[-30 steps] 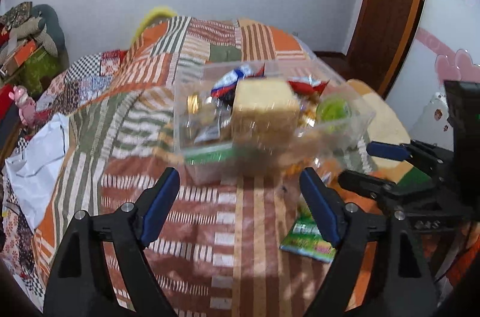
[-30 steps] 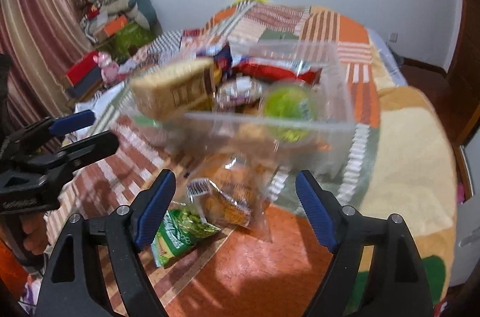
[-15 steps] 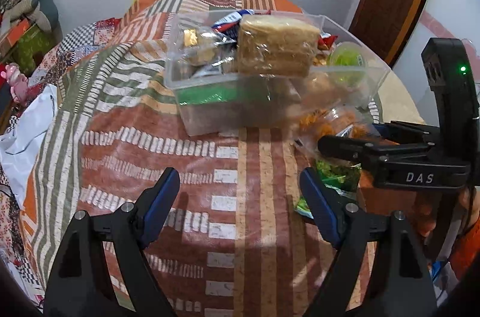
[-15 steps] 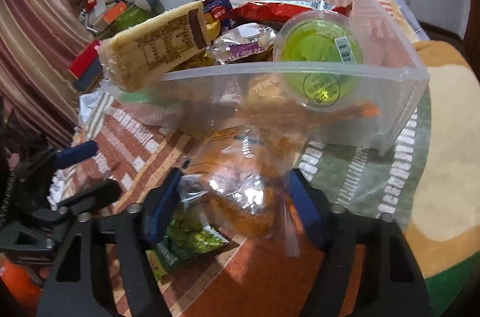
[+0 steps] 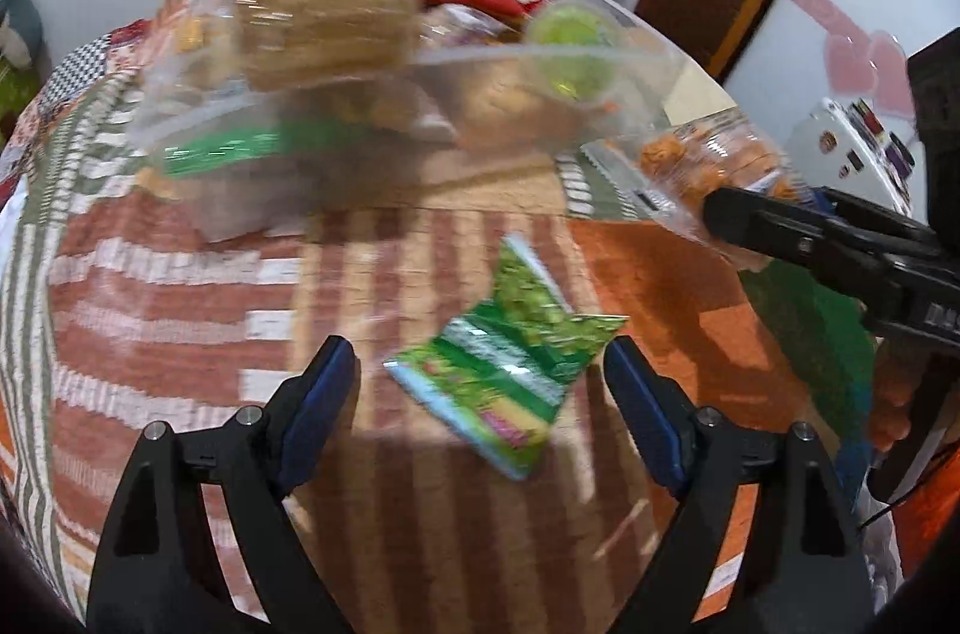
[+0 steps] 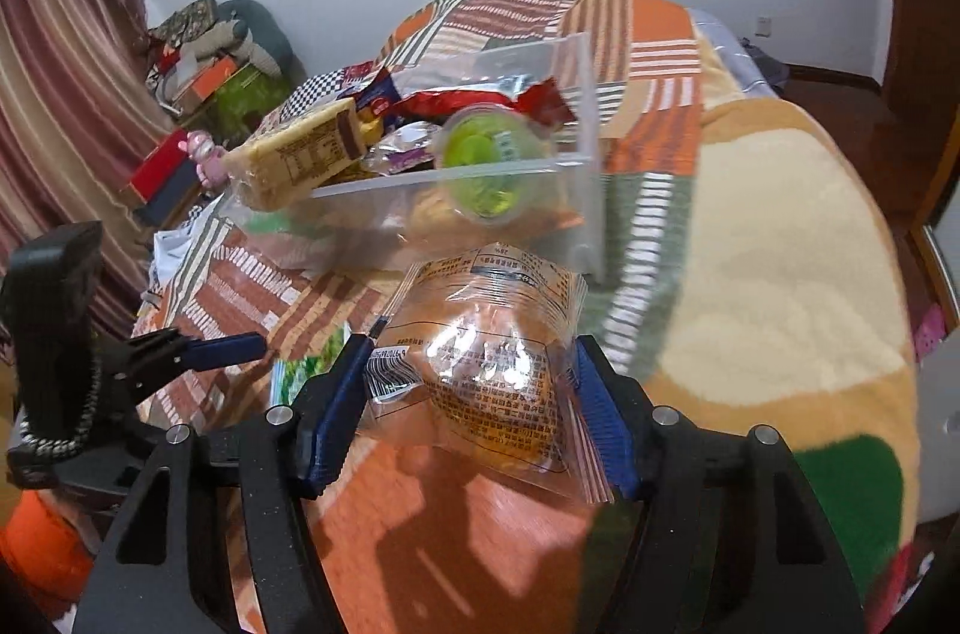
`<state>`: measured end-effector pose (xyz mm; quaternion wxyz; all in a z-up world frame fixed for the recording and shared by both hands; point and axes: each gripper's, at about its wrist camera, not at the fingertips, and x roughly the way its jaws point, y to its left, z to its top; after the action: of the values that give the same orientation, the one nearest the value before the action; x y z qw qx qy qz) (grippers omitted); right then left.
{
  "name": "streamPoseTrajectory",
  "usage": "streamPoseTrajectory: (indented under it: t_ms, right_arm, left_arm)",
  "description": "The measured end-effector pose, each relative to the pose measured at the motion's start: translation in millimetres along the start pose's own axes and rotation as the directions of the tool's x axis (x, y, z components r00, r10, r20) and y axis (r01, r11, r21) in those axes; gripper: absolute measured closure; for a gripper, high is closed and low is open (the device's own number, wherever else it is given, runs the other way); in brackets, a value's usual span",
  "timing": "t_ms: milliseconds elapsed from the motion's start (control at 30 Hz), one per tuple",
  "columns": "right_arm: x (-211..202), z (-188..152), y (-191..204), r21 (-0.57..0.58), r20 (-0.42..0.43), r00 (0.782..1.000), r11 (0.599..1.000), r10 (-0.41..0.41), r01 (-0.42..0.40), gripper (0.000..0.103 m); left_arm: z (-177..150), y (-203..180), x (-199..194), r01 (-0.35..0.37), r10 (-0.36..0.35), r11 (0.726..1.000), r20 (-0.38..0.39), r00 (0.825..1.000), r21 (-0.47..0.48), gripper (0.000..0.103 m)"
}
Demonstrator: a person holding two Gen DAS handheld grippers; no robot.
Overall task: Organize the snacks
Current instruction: 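Grasp the green pea-snack packet with left gripper while right grasps the orange pastry bag, then carry both packets into the clear box and open both grippers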
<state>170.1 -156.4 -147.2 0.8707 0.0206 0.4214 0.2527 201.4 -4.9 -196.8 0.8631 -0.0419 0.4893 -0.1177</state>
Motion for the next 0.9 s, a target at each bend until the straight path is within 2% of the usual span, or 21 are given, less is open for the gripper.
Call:
streamPoseTrajectory:
  t_ms: [100,167,200,300,500,667,900]
  right_arm:
    - [-5.4,-4.0,1.1,-0.018,-0.001,1.0,1.0,-0.021,0.021,0.04]
    - [-8.3,-5.8,1.6,-0.029,0.003,1.0,0.999,-0.027,0.027,0.04]
    - [-9.9,-7.2,1.7,-0.027,0.007,1.0,0.999,-0.025,0.025,0.04]
    - [-14.9,-9.0,0.7,-0.014,0.016,1.0,1.0,-0.013,0.013,0.04]
    - [-19.6,-8.2,2.2,-0.008,0.036,0.999,1.0,-0.003,0.003,0.04]
    - [-26.6,-1.8,9.7,-0.024,0.071,0.997,1.0,-0.006,0.007,0.04]
    - [-33.4,16.5,17.2,-0.024,0.129,0.992,1.0,0.012,-0.009,0.04]
  left_arm:
    - [2.6,-7.4,12.4,-0.004,0.004,1.0,-0.017,1.0,0.012,0.019]
    - [3.2,-8.6,12.4,-0.013,0.012,1.0,0.014,1.0,0.017,0.033]
    - [4.1,-7.2,12.4,-0.006,0.006,1.0,0.015,1.0,0.013,0.044]
    - [4.2,1.0,6.3,0.024,-0.023,0.999,0.03,0.999,-0.022,0.051]
    - [2.7,9.9,-14.1,-0.002,0.005,0.999,0.077,0.997,-0.032,0.052]
    - [3.8,7.6,-45.1,-0.041,0.041,0.999,0.149,0.988,-0.002,0.052]
    - [19.5,13.4,-93.1,-0.073,0.076,0.997,0.286,0.955,-0.019,0.052]
